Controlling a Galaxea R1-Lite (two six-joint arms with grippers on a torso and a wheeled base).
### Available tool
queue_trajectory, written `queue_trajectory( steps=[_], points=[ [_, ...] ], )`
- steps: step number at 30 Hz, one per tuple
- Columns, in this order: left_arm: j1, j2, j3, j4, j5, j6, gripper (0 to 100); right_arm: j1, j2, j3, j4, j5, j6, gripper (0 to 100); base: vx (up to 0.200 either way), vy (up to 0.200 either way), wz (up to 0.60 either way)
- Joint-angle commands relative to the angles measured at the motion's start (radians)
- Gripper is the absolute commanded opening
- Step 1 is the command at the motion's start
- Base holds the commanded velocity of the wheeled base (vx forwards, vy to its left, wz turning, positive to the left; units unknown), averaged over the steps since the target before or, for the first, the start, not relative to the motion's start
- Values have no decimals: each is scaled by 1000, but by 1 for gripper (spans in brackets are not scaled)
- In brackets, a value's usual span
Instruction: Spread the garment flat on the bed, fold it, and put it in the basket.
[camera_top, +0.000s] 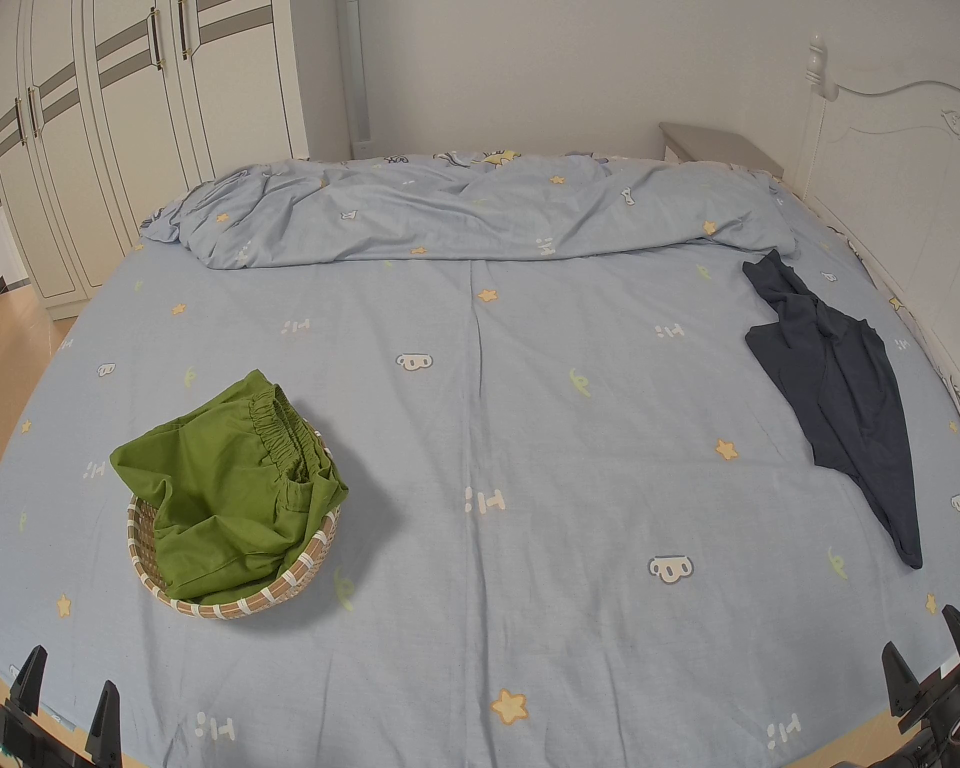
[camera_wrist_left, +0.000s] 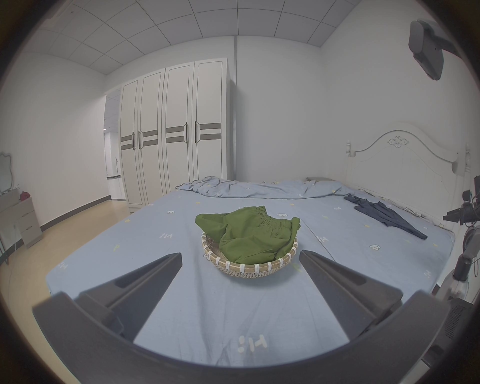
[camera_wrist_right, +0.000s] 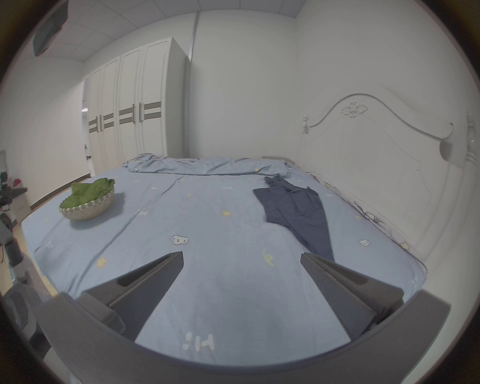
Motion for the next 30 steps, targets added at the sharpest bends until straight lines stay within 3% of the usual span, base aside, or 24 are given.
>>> queue_trajectory(
  steps=[1, 5, 6, 8, 9, 12, 14, 15, 16, 30],
  points=[
    [1, -13, 16, 0, 0, 0, 100, 1, -4, 10, 4, 140, -54, 100, 0, 0, 0],
    [1, -13, 16, 0, 0, -2, 100, 1, -5, 12, -2, 117, -25, 100, 0, 0, 0],
    [1, -13, 16, 0, 0, -2, 100, -1, -4, 8, 4, -19, 43, 100, 0, 0, 0],
    [1, -13, 16, 0, 0, -2, 100, -1, -4, 8, 6, -53, 78, 100, 0, 0, 0],
    [1, -13, 16, 0, 0, -2, 100, -1, -2, 8, 10, -115, 153, 100, 0, 0, 0],
    [1, -13, 16, 0, 0, -2, 100, 1, -2, 8, 10, -113, 139, 100, 0, 0, 0],
    [1, -13, 16, 0, 0, -2, 100, 1, 0, 16, 22, 19, 83, 100, 0, 0, 0],
    [1, -13, 16, 0, 0, -2, 100, 1, 0, 16, 22, 19, 83, 100, 0, 0, 0],
    [1, -13, 16, 0, 0, 0, 100, 1, 0, 16, 25, 73, 29, 100, 0, 0, 0],
    [1, -13, 16, 0, 0, 0, 100, 1, -4, 18, 24, 23, 89, 100, 0, 0, 0]
  ],
)
